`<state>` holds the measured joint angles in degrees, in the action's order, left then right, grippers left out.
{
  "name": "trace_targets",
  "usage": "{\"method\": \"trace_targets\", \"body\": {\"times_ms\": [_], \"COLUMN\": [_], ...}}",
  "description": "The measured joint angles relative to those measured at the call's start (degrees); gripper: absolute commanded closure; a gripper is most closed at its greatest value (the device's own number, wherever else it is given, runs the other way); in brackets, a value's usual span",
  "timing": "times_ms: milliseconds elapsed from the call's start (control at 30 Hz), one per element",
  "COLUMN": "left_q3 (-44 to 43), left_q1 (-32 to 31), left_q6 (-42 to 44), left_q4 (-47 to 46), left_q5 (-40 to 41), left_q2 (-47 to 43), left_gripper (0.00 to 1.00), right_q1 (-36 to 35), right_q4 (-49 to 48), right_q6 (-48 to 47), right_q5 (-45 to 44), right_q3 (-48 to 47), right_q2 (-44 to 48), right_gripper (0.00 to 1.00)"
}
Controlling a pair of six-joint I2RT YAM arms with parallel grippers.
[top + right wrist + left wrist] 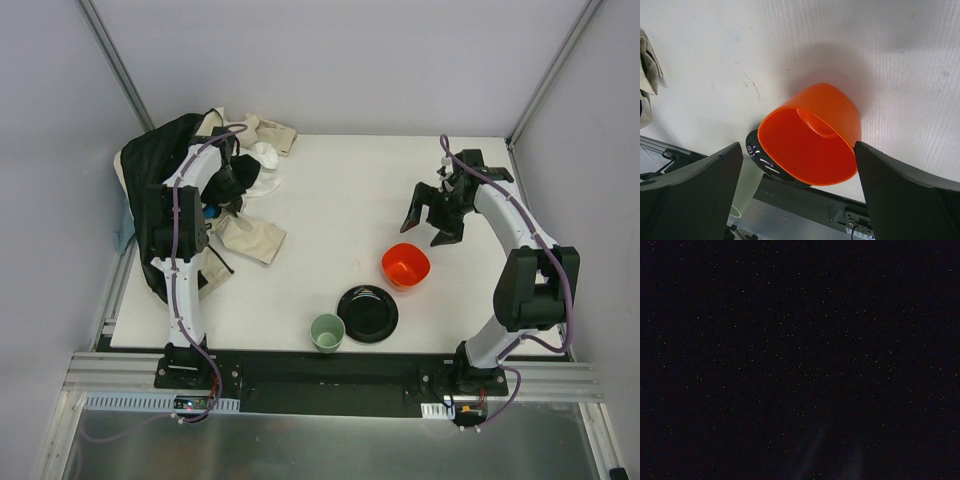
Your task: Pick out a specific cloth from the pile
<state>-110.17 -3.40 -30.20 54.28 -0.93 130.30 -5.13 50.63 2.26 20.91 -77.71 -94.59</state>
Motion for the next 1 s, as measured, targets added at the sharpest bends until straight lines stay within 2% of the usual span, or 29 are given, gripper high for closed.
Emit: {"method": "trace_targets", "body": {"times_ms": [300,667,833,1000], "left_q3": [-3.37,-25.7,-26.91,-26.71], "left_q1": [-2.6,-3.28,-1.92,3.5], "left_q6": [3.5,5.51,5.6,4.9], "left_q4": [0.46,0.81,-0.59,-2.05], "left_q5": [-2.43,-8.24,-8.59,-7.5], "left_q2": [-0.09,-1.05,-5.68,-10.73], "left_gripper": [1.0,1.0,1.0,1.0], "right_q1": [0.0,0.0,-0.02,-0.68], "right_q4": [0.09,0.31,0.68,1.05], "right_q6": [0.0,-0.02,-0.04,-0.04], "right_q5": [0.42,0.61,0.66,0.66], "right_q3": [-0.83,-1.81,-2.89,-4.59], "right_q2": [-0.04,-0.04,-0.04,-0.22], "right_gripper": [0.04,0.04,0.04,0.04]}}
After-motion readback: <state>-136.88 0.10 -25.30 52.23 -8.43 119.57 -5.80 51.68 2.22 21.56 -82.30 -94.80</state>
